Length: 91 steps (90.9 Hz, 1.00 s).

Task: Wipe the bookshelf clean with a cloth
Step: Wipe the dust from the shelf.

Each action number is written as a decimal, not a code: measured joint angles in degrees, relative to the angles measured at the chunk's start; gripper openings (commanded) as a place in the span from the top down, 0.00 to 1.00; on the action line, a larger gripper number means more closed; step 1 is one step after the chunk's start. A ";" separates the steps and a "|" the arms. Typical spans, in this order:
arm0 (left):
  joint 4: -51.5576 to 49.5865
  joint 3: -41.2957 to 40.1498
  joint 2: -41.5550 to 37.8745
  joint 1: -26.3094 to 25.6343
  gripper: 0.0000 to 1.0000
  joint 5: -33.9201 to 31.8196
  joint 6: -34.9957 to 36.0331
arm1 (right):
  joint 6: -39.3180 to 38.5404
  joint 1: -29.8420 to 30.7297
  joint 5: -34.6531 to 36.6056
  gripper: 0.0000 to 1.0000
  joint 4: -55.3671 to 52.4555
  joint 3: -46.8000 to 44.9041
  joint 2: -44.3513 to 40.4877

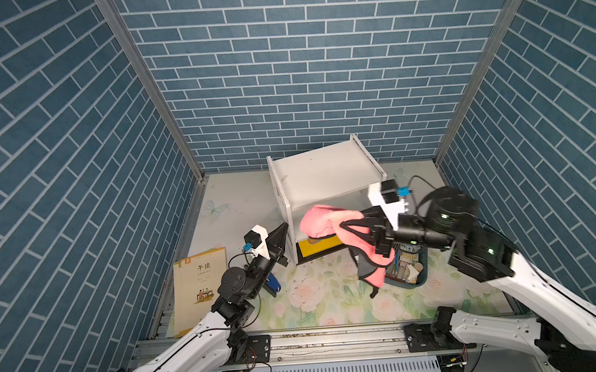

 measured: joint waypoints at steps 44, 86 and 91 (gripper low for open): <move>-0.28 -0.74 0.98 0.15 0.77 4.31 0.15 | 0.57 -1.25 27.08 1.00 15.54 21.99 33.44; 4.26 -1.20 7.63 0.22 0.67 6.64 1.11 | 4.76 -6.34 21.64 1.00 24.30 40.87 45.40; 4.92 -1.20 8.50 0.22 0.68 6.91 1.14 | 4.98 -6.43 21.77 1.00 25.14 41.13 46.03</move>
